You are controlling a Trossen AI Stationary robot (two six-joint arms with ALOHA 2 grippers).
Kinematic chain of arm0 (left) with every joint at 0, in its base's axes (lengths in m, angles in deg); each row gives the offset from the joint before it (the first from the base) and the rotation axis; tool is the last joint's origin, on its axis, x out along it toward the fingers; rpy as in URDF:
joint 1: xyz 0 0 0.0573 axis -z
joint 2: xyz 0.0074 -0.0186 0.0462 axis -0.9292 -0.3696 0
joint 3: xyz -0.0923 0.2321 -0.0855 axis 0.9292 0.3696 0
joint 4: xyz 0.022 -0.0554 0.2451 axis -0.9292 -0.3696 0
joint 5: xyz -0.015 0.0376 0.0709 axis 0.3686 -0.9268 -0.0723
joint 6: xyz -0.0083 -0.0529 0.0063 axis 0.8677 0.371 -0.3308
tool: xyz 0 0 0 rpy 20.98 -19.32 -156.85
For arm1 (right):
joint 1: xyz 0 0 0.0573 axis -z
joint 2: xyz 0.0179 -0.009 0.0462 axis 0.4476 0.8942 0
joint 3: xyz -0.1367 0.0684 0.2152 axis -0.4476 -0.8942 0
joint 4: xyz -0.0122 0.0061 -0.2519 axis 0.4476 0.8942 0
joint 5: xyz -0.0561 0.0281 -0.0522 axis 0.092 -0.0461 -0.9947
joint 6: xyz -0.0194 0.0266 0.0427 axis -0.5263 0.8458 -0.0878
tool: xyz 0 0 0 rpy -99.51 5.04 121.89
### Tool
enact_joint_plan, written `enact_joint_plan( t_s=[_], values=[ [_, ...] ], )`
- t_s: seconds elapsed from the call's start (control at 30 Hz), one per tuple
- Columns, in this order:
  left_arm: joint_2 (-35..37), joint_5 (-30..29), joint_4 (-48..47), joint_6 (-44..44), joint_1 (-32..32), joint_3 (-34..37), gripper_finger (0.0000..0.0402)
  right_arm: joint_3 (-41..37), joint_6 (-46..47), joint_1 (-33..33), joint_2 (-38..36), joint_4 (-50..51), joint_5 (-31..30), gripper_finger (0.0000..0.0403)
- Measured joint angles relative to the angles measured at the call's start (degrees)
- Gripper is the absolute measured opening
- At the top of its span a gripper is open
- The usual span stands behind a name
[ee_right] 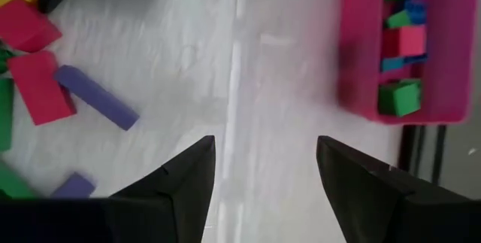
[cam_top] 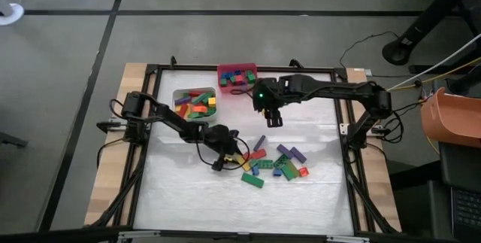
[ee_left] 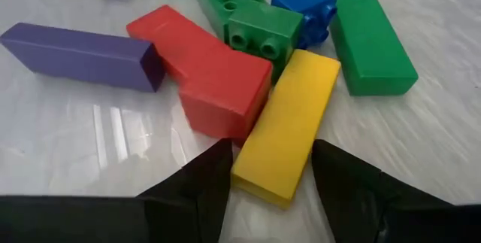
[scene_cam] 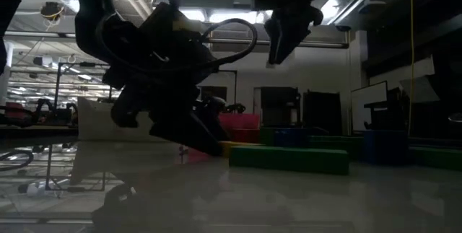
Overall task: Sort blocks by size
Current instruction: Put the large yellow wooden block into the white bin
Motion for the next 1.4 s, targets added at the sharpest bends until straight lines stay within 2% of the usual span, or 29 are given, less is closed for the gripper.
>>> enact_joint_plan(
  t_s=[0.1,0.27,0.47,0.63,0.83,1.0,1.13,1.2,1.4],
  values=[
    [-0.38,0.06,-0.34,0.18,-0.04,-0.06,0.0155,-1.67,1.49,-0.31,0.00,-0.09,1.18,0.0232],
    [-0.08,-0.25,-1.96,0.99,-0.04,-0.21,0.0090,-4.61,3.61,-3.44,0.00,-1.09,1.42,0.0232],
    [4.84,-0.50,-9.88,2.36,-0.04,0.04,0.0089,-8.78,8.41,-10.09,0.02,-6.36,1.43,0.0232],
    [15.49,-1.75,-23.36,0.77,-0.96,0.15,0.0089,-12.79,13.44,-16.90,0.07,-14.24,1.43,0.0232],
    [30.23,-14.01,-39.25,0.30,-3.38,0.09,0.0095,-18.04,18.77,-24.36,1.18,-27.74,0.55,0.0232],
    [40.52,-29.23,-48.93,-1.78,-7.39,0.08,0.0094,-21.10,22.53,-28.85,2.23,-37.17,-2.23,0.0232],
    [45.75,-41.16,-54.52,-1.86,-12.41,0.05,0.0098,-21.42,24.55,-31.69,3.37,-38.70,-5.55,0.0232],
    [47.23,-43.42,-56.96,-1.84,-15.34,0.07,0.0103,-21.38,24.74,-32.82,3.92,-39.08,-6.31,0.0232],
    [47.43,-43.60,-61.44,-1.77,-21.95,0.30,0.0108,-21.40,24.84,-35.04,6.02,-41.99,-6.62,0.0232]
  ],
)
